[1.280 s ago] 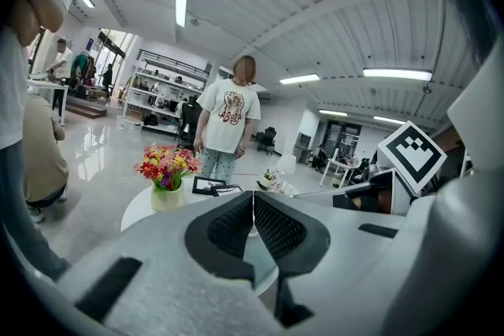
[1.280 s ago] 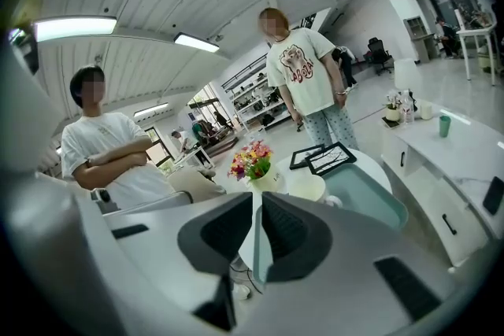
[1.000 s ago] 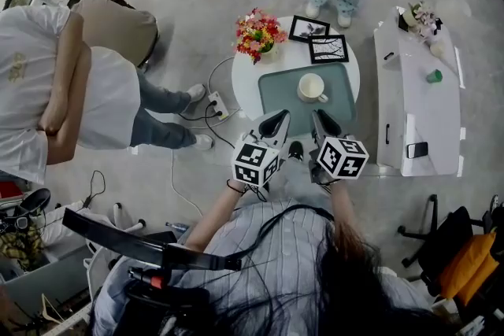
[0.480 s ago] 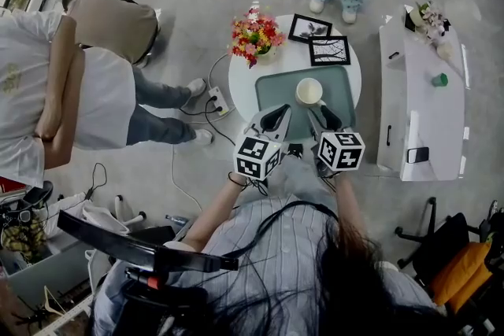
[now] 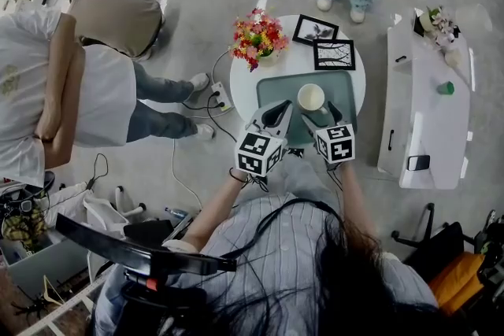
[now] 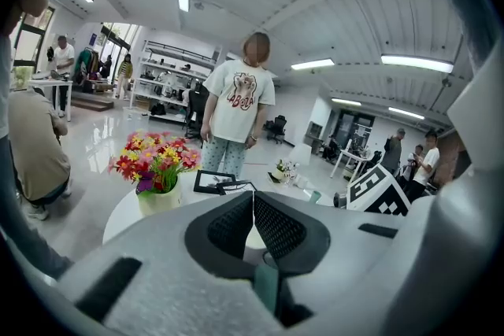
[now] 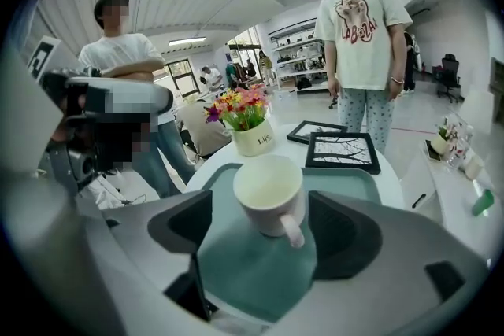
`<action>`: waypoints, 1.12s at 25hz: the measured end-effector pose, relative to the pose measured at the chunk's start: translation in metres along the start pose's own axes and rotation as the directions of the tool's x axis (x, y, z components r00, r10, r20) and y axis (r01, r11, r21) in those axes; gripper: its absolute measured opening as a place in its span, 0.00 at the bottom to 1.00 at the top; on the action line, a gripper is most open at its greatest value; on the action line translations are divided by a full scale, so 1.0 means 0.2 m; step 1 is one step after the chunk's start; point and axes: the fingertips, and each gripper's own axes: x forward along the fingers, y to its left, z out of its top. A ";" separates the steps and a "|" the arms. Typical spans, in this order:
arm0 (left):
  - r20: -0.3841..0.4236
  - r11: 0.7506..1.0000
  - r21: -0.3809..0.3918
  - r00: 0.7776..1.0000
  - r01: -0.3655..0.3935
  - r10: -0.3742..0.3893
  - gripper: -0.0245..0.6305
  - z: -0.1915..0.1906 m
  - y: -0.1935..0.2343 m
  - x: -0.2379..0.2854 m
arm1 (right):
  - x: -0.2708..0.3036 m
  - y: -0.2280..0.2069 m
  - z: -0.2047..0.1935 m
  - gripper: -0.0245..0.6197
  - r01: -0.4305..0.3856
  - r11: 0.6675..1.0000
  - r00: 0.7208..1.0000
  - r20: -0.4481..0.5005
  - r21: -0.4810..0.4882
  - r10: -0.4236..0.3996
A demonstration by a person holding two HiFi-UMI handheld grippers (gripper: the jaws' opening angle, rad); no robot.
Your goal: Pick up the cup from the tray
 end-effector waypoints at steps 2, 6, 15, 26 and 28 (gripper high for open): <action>-0.002 1.000 -0.004 1.000 -0.005 0.005 0.06 0.00 0.01 0.02 | 0.04 -0.02 -0.03 0.60 0.001 1.000 1.000 -0.028 -0.023 -0.001; -0.011 1.000 -0.013 1.000 -0.021 0.021 0.06 0.00 0.03 0.04 | 0.12 -0.05 -0.07 0.63 -0.013 0.998 0.996 -0.087 -0.068 0.007; -0.032 0.999 -0.022 0.999 -0.032 0.031 0.06 -0.01 0.06 0.08 | 0.26 -0.08 -0.10 0.64 -0.041 0.985 0.989 -0.150 -0.168 0.016; -0.055 0.998 -0.039 0.997 -0.050 0.048 0.06 -0.03 0.11 0.06 | 0.34 -0.04 -0.01 0.66 -0.042 0.967 0.987 -0.160 -0.253 0.002; -0.056 0.998 -0.043 0.997 -0.055 0.053 0.06 -0.04 0.12 0.04 | 0.35 -0.03 0.00 0.66 -0.040 0.967 0.989 -0.148 -0.251 0.002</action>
